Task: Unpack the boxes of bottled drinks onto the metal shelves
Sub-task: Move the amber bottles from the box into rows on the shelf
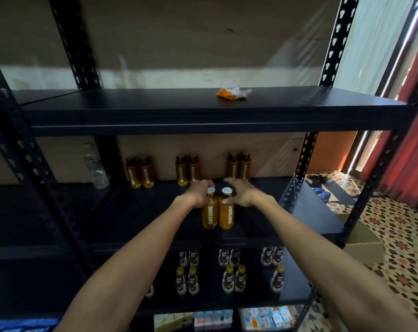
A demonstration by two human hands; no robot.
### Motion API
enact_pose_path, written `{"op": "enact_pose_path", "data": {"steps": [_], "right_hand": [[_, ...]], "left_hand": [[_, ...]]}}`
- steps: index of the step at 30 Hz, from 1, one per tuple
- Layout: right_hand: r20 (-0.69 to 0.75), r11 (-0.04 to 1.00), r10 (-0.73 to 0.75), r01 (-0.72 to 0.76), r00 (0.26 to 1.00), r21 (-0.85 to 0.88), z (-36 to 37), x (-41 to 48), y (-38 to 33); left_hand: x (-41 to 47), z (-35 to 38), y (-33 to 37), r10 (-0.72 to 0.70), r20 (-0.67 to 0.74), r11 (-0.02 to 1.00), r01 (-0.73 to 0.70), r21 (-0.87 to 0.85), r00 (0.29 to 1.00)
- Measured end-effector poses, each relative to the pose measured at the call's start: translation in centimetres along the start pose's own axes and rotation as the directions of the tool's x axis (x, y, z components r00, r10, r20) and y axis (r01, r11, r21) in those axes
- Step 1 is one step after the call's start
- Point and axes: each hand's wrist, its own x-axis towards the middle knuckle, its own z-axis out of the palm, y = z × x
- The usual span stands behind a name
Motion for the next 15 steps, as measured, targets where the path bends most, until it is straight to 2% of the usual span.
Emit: {"op": "enact_pose_path", "data": {"steps": [2, 5, 10, 12, 15], "right_hand": [[0.022, 0.999, -0.014, 0.013, 1.0, 0.047, 0.5, 0.0, 0.0], [-0.065, 0.999, 0.011, -0.008, 0.998, 0.051, 1.3, 0.1, 0.1], [-0.072, 0.998, 0.024, -0.02, 0.997, 0.063, 2.0, 0.3, 0.4], [-0.07, 0.989, 0.009, 0.001, 0.997, 0.145, 2.1, 0.1, 0.7], [-0.116, 0.906, 0.06, -0.005, 0.991, 0.423, 2.9, -0.8, 1.5]], "left_hand": [[-0.1, -0.1, 0.0, 0.003, -0.002, 1.0, -0.004, -0.013, 1.0], [-0.2, -0.1, 0.1, 0.007, 0.002, 1.0, -0.007, -0.03, 1.0], [-0.4, 0.1, 0.0, 0.011, -0.006, 0.999, -0.011, -0.045, 1.0], [-0.7, 0.1, -0.4, -0.009, 0.01, 0.991, 0.01, -0.137, 1.0], [-1.9, 0.3, -1.1, -0.096, -0.017, 0.926, 0.083, -0.369, 0.995]]}}
